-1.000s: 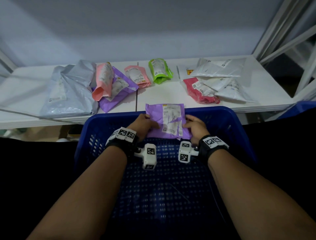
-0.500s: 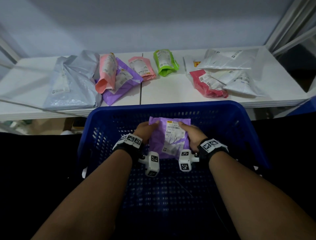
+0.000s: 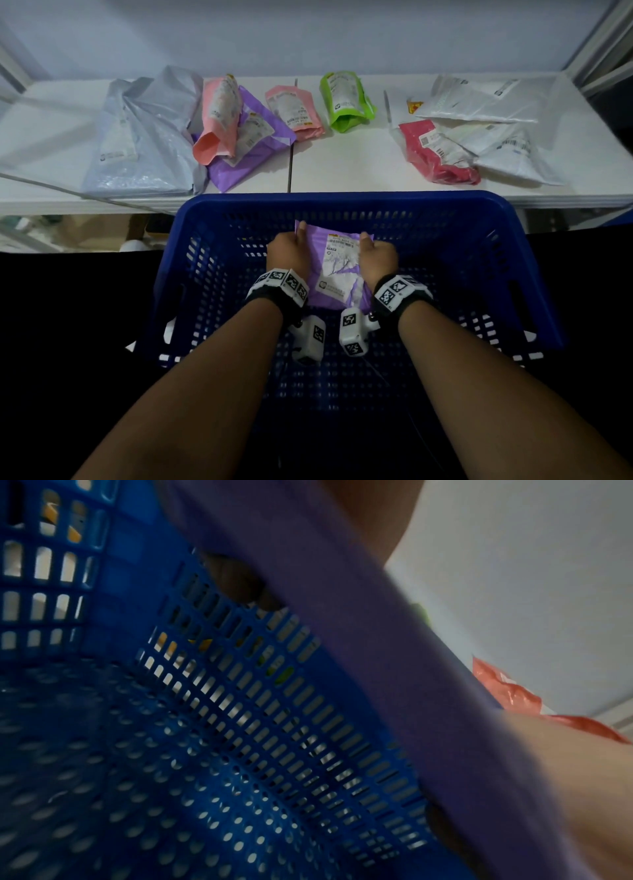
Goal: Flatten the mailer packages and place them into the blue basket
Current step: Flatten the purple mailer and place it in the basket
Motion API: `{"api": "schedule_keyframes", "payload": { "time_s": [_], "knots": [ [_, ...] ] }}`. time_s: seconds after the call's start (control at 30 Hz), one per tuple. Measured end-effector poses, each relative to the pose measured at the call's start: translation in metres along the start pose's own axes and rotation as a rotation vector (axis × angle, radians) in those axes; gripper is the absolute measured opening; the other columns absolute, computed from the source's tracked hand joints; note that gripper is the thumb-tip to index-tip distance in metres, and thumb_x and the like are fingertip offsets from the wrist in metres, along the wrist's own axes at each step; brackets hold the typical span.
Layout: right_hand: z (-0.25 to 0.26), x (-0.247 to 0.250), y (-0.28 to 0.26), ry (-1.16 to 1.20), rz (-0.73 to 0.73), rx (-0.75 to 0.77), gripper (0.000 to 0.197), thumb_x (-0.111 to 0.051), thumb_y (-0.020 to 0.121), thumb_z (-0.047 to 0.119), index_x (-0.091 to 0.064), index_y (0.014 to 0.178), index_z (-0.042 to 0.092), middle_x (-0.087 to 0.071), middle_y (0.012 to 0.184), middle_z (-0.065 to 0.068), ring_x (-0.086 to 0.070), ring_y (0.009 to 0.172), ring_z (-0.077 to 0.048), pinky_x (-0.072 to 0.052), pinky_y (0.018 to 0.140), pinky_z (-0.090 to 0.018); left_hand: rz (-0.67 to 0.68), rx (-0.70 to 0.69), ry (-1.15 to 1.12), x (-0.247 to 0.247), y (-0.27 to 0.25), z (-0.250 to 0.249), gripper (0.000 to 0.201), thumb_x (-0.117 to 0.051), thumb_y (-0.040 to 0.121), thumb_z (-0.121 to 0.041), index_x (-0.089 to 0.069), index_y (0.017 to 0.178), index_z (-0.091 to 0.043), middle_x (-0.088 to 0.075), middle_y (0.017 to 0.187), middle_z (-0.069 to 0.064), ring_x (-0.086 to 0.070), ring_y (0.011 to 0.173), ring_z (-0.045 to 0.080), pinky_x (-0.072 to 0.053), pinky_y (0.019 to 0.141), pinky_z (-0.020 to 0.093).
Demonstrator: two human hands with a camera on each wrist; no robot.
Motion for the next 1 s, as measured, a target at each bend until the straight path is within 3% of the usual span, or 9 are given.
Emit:
{"api": "schedule_keyframes", "payload": {
  "time_s": [0.13,0.33,0.43,0.53,0.63,0.7,0.73,0.83,1.0],
  "knots": [
    [0.007,-0.002,0.0,-0.166,-0.019,0.093,0.057,-0.046,0.104,0.038,-0.039,0.054,0.012,-0.043,0.056,-0.004,-0.043,0.052,-0.019,-0.034,0.061,-0.029,-0.024,0.064,0.019,0.006,0.003,0.004,0.071,-0.031,0.103,-0.056,-0.055,0.061,-0.005,-0.059,0.065,0.011,-0.056,0.059,0.025,-0.036,0.058,0.03],
    [0.008,0.006,-0.001,-0.07,-0.012,0.14,0.056,-0.047,0.104,0.038,-0.036,0.055,0.012,-0.038,0.054,-0.004,-0.037,0.049,-0.018,-0.028,0.052,-0.03,-0.001,0.071,-0.079,0.009,0.007,0.005,0.068,-0.04,0.102,-0.055,-0.055,0.059,-0.004,-0.055,0.058,0.007,-0.052,0.056,0.024,-0.036,0.055,0.03],
    [0.005,0.016,0.001,0.011,-0.059,0.118,0.056,-0.049,0.103,0.036,-0.031,0.055,0.015,-0.032,0.053,-0.003,-0.031,0.049,-0.018,-0.025,0.052,-0.031,0.203,0.068,-0.174,0.009,0.003,0.002,0.064,-0.043,0.097,-0.063,-0.053,0.06,-0.012,-0.052,0.059,0.004,-0.048,0.056,0.02,-0.036,0.054,0.026],
    [0.006,0.029,0.002,0.11,-0.14,0.065,0.054,-0.048,0.103,0.035,-0.032,0.056,0.014,-0.035,0.052,-0.002,-0.032,0.048,-0.017,-0.027,0.049,-0.03,0.531,0.197,-0.231,0.002,-0.002,0.005,0.07,-0.07,0.071,-0.075,-0.073,0.098,-0.011,-0.075,0.094,0.007,-0.072,0.086,0.025,-0.057,0.086,0.039],
    [0.002,0.035,0.006,0.213,-0.132,-0.024,0.051,-0.052,0.101,0.041,-0.046,0.061,0.01,-0.051,0.059,-0.01,-0.049,0.056,-0.023,-0.041,0.059,-0.03,0.601,0.201,-0.255,-0.003,-0.003,0.013,0.056,-0.092,0.058,-0.044,-0.077,0.102,-0.013,-0.077,0.1,0.007,-0.072,0.097,0.029,-0.056,0.095,0.046],
    [0.0,0.036,0.002,0.357,0.097,-0.19,0.048,-0.058,0.096,0.048,-0.066,0.077,0.004,-0.071,0.083,-0.02,-0.069,0.073,-0.031,-0.059,0.071,-0.04,0.536,0.199,-0.316,0.001,-0.003,0.014,0.033,-0.089,0.071,-0.023,-0.077,0.098,-0.009,-0.077,0.097,0.011,-0.072,0.097,0.033,-0.056,0.094,0.049],
    [-0.001,0.036,-0.001,0.45,0.234,-0.267,0.044,-0.059,0.097,0.045,-0.071,0.086,0.004,-0.074,0.091,-0.02,-0.073,0.077,-0.032,-0.061,0.072,-0.045,0.501,0.203,-0.343,0.003,-0.001,0.016,0.026,-0.085,0.076,-0.017,-0.076,0.099,-0.008,-0.077,0.096,0.012,-0.072,0.096,0.033,-0.056,0.093,0.049],
    [-0.006,0.033,-0.011,0.46,0.549,-0.327,0.015,-0.058,0.098,0.011,-0.068,0.109,0.008,-0.075,0.1,-0.014,-0.075,0.081,-0.026,-0.062,0.067,-0.038,0.444,0.18,-0.375,0.01,0.0,0.018,0.015,-0.078,0.083,-0.008,-0.075,0.097,-0.006,-0.076,0.095,0.014,-0.072,0.089,0.031,-0.057,0.092,0.049],
    [-0.029,0.018,-0.004,0.29,0.455,-0.329,0.071,-0.069,0.077,-0.02,-0.049,0.139,0.007,-0.062,0.132,-0.015,-0.064,0.113,-0.035,-0.055,0.093,-0.05,0.425,0.186,-0.265,0.011,0.002,0.042,0.011,-0.078,0.083,-0.008,-0.074,0.093,-0.009,-0.076,0.096,0.011,-0.071,0.093,0.031,-0.057,0.091,0.041]
  ]
}}
Point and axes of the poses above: each hand's wrist, its own y-axis towards the middle knuckle, its own x-axis out of the back of the hand, z = x × y, the point moved 1 cm from there along y, towards the middle knuckle
